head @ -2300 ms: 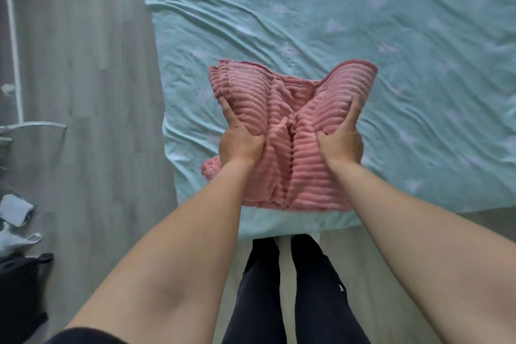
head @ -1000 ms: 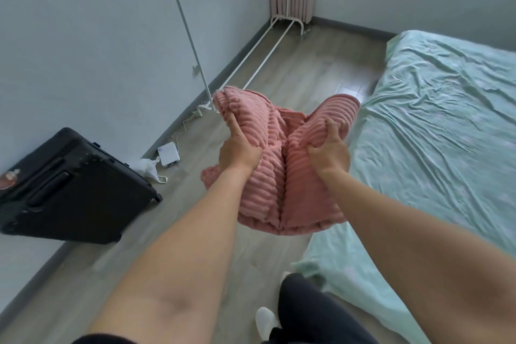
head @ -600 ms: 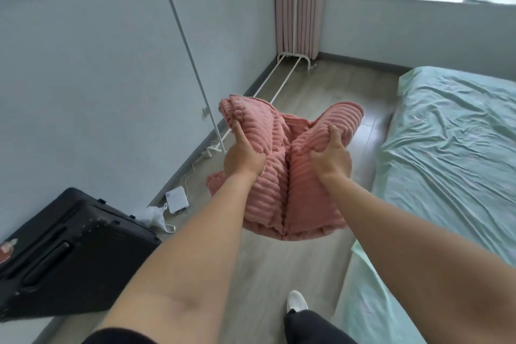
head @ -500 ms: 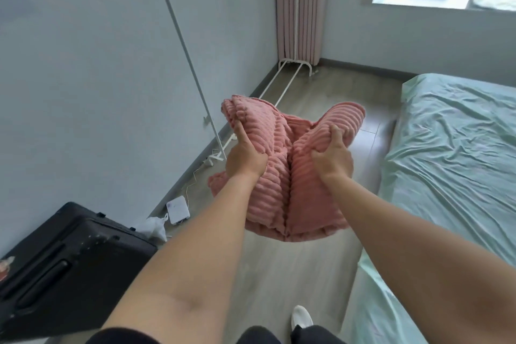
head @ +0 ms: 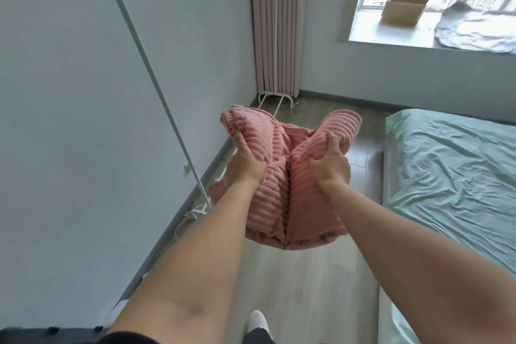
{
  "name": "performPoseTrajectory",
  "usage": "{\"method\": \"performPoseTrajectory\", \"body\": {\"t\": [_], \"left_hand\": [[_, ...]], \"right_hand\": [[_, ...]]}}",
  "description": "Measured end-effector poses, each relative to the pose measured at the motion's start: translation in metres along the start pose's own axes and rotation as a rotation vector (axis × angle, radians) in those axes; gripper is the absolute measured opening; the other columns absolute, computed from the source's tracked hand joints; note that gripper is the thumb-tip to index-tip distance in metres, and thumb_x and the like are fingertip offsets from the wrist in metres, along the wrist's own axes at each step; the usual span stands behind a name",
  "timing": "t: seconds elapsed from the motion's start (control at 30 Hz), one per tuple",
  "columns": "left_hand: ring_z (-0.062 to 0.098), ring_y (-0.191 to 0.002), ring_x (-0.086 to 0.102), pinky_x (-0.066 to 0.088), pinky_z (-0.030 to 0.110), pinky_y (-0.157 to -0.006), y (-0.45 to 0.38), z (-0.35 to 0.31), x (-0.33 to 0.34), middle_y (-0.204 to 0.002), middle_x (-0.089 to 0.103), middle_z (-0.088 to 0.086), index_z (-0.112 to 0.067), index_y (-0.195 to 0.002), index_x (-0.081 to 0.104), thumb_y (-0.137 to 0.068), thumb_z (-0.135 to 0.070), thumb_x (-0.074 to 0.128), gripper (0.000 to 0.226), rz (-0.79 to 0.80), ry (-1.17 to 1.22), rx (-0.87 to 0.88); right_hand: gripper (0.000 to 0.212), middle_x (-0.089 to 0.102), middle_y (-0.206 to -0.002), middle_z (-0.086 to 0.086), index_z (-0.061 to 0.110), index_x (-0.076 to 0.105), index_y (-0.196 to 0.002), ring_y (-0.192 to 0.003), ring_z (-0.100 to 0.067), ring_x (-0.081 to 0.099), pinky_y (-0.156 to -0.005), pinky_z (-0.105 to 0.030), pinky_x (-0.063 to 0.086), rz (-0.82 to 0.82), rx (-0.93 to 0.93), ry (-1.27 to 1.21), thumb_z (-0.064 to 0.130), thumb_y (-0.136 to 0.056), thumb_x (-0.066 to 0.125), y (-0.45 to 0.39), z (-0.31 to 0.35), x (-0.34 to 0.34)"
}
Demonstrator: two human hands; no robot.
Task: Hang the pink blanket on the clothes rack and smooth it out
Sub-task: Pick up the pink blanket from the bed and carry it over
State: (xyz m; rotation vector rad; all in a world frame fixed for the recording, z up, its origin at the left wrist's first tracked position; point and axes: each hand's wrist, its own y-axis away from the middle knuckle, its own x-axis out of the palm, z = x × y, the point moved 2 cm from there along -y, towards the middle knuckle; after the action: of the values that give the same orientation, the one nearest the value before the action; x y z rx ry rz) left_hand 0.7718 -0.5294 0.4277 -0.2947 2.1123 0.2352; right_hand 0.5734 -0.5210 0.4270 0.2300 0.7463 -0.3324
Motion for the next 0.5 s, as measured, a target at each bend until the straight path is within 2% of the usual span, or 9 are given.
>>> {"method": "performPoseTrajectory", "body": {"t": [0.3,0.43,0.5], "left_hand": [[0.034,-0.109,0.065,0.05,0.038,-0.083,-0.127,-0.027,0.003,-0.134,0.062,0.012,-0.023,-0.159,-0.002,-0.092,-0.037,0.063,0.095,0.03,0.015,0.001],[0.033,-0.107,0.066,0.043,0.033,-0.074,-0.185,-0.06,0.022,-0.132,0.063,0.009,-0.021,-0.16,0.0,-0.092,-0.032,0.064,0.094,0.017,-0.01,0.002],[0.033,-0.107,0.066,0.047,0.035,-0.078,-0.215,-0.084,0.032,-0.131,0.064,0.011,-0.022,-0.16,0.0,-0.092,-0.033,0.065,0.095,0.004,-0.021,0.0]], "right_hand": [[0.079,0.063,-0.126,-0.017,0.036,0.017,-0.154,-0.111,-0.037,0.061,-0.094,-0.042,0.049,-0.01,0.039,0.051,0.031,-0.09,0.063,-0.107,0.056,0.031],[0.078,0.062,-0.128,-0.016,0.034,0.019,-0.154,-0.112,-0.037,0.06,-0.096,-0.044,0.048,-0.014,0.044,0.023,0.03,-0.09,0.063,-0.179,0.06,0.036],[0.078,0.062,-0.128,-0.015,0.034,0.019,-0.154,-0.114,-0.037,0.06,-0.097,-0.043,0.048,-0.007,0.033,0.008,0.03,-0.09,0.063,-0.218,0.064,0.033]]}}
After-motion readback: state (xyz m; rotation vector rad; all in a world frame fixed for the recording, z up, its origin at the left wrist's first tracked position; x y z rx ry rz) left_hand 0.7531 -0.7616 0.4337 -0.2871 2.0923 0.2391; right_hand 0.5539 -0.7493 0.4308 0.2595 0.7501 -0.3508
